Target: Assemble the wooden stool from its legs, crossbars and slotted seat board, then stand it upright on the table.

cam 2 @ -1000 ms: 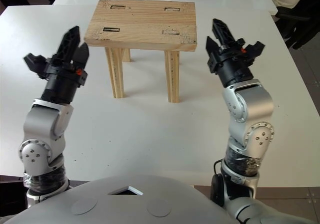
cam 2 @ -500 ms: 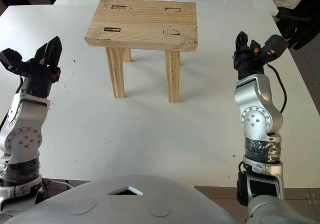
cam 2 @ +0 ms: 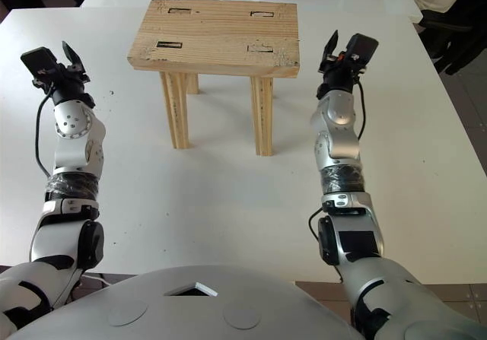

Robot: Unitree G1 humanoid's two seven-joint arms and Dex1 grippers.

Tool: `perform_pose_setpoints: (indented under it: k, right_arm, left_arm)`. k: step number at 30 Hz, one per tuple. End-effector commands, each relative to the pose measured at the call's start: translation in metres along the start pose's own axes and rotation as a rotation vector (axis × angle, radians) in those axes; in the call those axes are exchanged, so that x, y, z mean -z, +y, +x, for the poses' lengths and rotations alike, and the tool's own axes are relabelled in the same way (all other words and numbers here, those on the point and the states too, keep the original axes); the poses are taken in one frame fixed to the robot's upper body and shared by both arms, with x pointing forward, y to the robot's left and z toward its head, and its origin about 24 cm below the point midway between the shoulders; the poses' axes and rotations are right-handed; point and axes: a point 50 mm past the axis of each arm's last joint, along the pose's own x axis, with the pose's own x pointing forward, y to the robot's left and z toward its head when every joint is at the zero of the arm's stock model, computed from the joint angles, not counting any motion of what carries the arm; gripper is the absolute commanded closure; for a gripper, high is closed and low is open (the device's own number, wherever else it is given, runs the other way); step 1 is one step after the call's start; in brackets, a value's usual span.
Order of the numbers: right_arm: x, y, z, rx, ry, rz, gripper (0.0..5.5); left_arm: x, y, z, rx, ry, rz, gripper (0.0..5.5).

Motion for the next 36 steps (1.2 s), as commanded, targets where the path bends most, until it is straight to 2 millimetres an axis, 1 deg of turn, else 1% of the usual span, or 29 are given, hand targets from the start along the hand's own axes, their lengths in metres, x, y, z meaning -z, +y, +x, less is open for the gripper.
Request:
perform_pose_setpoints:
  k: [1, 4, 5, 9, 12, 13, 16, 18, 22, 26, 28, 30, 31, 34, 36]
  right_arm:
    - [-0.013, 0.021, 0.007, -0.064, -0.075, -0.038, 3.1]
    - [-0.016, 0.026, 0.005, -0.067, -0.092, -0.042, 3.63]
    - [-0.016, 0.026, 0.003, -0.063, -0.096, -0.045, 3.69]
    - [-0.014, 0.032, -0.008, -0.046, -0.096, -0.043, 3.69]
    - [-0.012, 0.033, -0.015, -0.042, -0.086, -0.065, 3.69]
    - [-0.011, 0.033, -0.017, -0.049, -0.088, -0.076, 3.5]
    - [-0.011, 0.028, -0.02, -0.03, -0.086, -0.099, 3.07]
    - [-0.013, 0.022, -0.019, -0.004, -0.093, -0.1, 2.92]
    - [-0.017, 0.018, -0.01, 0.006, -0.112, -0.124, 2.92]
    - [-0.022, 0.025, 0.004, -0.003, -0.11, -0.103, 2.92]
    - [-0.022, 0.03, 0.009, -0.055, -0.107, -0.129, 2.92]
    - [-0.025, 0.035, 0.014, -0.103, -0.123, -0.165, 2.65]
    - [-0.028, 0.036, 0.018, -0.115, -0.13, -0.169, 2.46]
    - [-0.043, 0.043, 0.03, -0.147, -0.162, -0.166, 2.44]
    - [-0.047, 0.046, 0.035, -0.167, -0.177, -0.186, 2.44]
  left_arm:
    - [-0.005, 0.001, 0.007, -0.02, -0.029, -0.001, 2.45]
    - [-0.008, 0.002, 0.009, -0.015, -0.044, 0.005, 2.45]
    - [-0.009, 0.003, 0.009, -0.014, -0.048, 0.006, 2.45]
    - [-0.013, 0.005, 0.01, 0.012, -0.05, 0.016, 2.45]
    - [-0.016, -0.007, 0.009, 0.089, -0.039, 0.024, 2.45]
    - [-0.017, -0.012, 0.009, 0.117, -0.037, 0.024, 2.45]
    - [-0.019, -0.022, 0.008, 0.143, -0.021, -0.004, 2.0]
    - [-0.021, -0.029, 0.007, 0.163, -0.022, -0.005, 1.85]
    - [-0.017, -0.035, -0.001, 0.196, -0.026, 0.025, 1.85]
    - [-0.015, -0.037, -0.005, 0.15, -0.039, 0.021, 1.85]
    - [-0.014, -0.042, -0.007, 0.119, -0.037, 0.01, 1.85]
    - [-0.015, -0.048, -0.011, 0.111, -0.05, 0.004, 1.83]
    - [-0.016, -0.05, -0.013, 0.108, -0.06, 0.012, 1.83]
    - [-0.024, -0.049, -0.016, 0.069, -0.091, -0.016, 1.83]
    - [-0.025, -0.045, -0.019, 0.031, -0.087, -0.046, 1.83]
